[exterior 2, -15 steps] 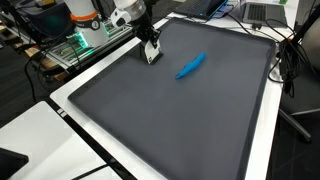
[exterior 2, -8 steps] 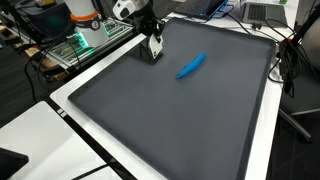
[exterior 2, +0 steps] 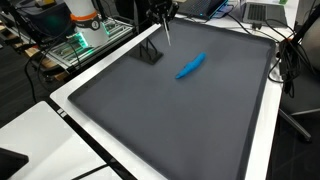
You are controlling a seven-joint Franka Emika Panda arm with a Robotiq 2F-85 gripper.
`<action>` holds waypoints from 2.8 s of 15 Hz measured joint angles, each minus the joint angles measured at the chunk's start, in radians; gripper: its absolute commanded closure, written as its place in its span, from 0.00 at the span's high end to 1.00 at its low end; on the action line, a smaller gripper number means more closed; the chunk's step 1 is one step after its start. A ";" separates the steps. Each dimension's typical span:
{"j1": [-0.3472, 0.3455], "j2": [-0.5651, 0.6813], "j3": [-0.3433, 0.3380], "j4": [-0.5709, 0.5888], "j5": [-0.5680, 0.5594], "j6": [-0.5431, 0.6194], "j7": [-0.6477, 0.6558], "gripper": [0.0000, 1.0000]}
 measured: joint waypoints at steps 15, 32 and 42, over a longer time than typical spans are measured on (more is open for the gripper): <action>0.109 0.305 0.053 0.540 -0.428 -0.385 -0.251 0.01; 0.141 0.460 0.052 0.738 -0.488 -0.520 -0.411 0.01; 0.159 0.617 0.034 0.884 -0.488 -0.611 -0.400 0.01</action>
